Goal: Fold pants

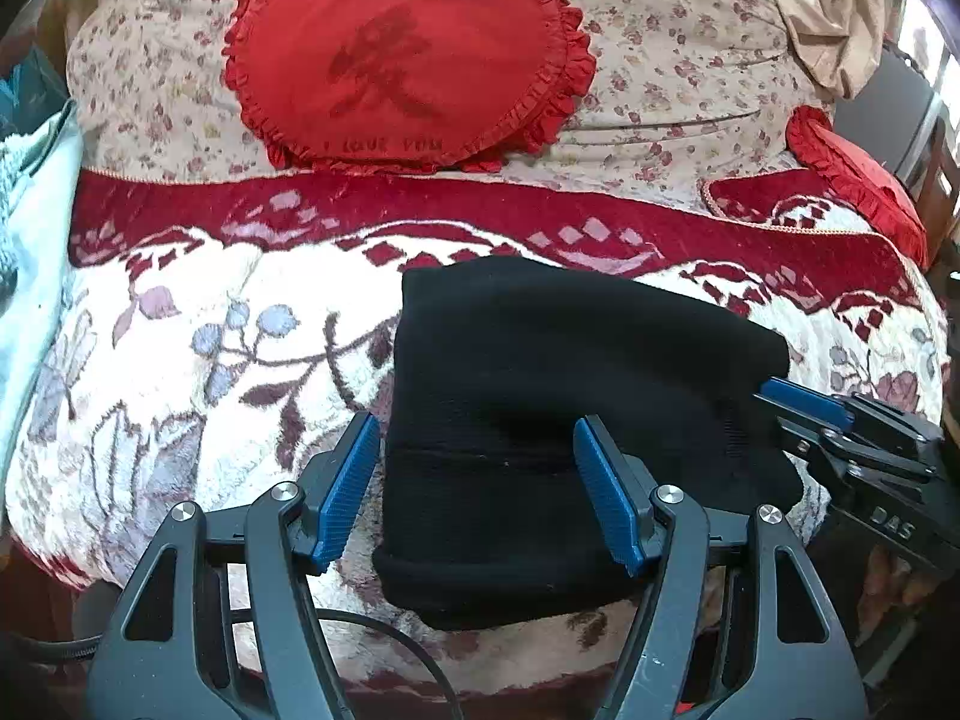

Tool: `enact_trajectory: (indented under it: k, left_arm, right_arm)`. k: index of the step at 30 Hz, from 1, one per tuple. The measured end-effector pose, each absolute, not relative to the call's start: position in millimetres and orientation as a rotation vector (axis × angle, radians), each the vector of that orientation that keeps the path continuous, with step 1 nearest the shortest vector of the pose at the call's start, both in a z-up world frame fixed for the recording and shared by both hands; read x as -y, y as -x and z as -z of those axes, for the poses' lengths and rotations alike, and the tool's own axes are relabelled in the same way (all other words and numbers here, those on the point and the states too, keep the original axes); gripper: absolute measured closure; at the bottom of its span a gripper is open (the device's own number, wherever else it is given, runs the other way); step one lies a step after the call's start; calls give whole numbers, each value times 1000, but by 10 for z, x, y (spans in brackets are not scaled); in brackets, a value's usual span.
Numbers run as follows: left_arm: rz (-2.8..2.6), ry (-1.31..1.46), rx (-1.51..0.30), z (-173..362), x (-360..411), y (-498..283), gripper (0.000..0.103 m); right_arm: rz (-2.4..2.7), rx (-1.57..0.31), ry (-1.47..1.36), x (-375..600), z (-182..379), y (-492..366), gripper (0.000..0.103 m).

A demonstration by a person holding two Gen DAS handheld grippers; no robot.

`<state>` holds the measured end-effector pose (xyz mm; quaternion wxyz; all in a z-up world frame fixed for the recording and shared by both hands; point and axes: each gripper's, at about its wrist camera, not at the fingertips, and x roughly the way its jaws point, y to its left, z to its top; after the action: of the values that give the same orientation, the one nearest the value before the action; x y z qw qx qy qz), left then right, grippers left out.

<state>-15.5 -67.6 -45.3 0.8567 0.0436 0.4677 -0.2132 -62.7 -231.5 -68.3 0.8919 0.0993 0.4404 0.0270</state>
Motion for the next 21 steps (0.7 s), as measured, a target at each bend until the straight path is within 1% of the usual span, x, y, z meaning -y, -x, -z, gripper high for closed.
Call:
enact_trajectory:
  k: [5,10,11,12,13,18,19,20,21]
  left_arm:
    - [444,-81,-1003,504,678,116,36]
    - [459,-50,-1029,502,598,84,36]
    - [460,-36,-1029,493,557,69,36]
    - [458,-19,-1031,492,504,46,36]
    - [455,1,-1034,496,452,19,36]
    - [487,177,-1109,641,226,-143,35]
    - [501,216,-1133,697,215,-176,30]
    - [511,226,-1140,727,224,-191,28]
    - [518,229,-1146,782,247,-210,27]
  right_arm:
    - [-25,-948,-197,2397,856,401,71]
    - [-46,-909,-277,2530,725,500,70]
    - [-42,-905,-289,2562,708,557,67]
    - [-36,-903,-306,2612,704,637,61]
    - [-35,-903,-323,2649,712,682,58]
    - [-87,-920,-489,2841,925,767,56]
    - [-100,-935,-517,2846,1002,733,55]
    - [-124,-941,-543,2838,1061,704,55]
    - [-146,-936,-569,2833,1116,673,49]
